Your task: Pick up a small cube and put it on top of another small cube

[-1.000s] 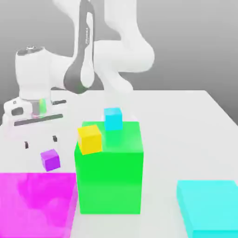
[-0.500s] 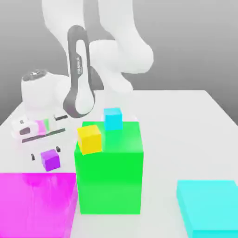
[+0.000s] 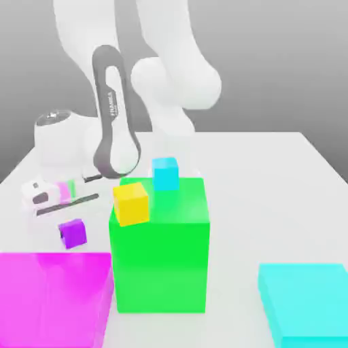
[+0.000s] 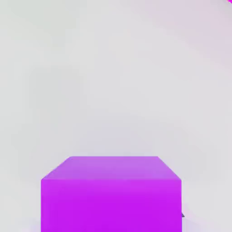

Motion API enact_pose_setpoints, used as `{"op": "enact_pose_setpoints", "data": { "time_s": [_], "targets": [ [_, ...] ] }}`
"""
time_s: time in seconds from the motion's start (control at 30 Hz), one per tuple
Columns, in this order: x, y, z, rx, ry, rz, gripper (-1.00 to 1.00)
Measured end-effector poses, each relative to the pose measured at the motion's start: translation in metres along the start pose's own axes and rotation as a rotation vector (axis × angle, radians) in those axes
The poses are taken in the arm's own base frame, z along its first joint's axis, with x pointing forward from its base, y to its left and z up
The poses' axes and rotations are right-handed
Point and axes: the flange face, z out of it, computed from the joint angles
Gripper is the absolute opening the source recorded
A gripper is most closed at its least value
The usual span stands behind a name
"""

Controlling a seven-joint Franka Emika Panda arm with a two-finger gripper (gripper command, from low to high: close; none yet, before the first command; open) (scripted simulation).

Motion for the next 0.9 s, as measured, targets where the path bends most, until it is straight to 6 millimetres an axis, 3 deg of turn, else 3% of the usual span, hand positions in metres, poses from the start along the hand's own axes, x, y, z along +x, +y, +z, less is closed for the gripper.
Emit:
{"op": "enact_pose_setpoints", "data": {
  "time_s": [0.47, 0.9],
  "targets": [
    [0.002, -0.002, -0.052, 0.034, 0.025, -0.022, -1.00],
    [0.154, 0.022, -0.103, 0.004, 0.009, -0.687, -1.00]
  ]
}}
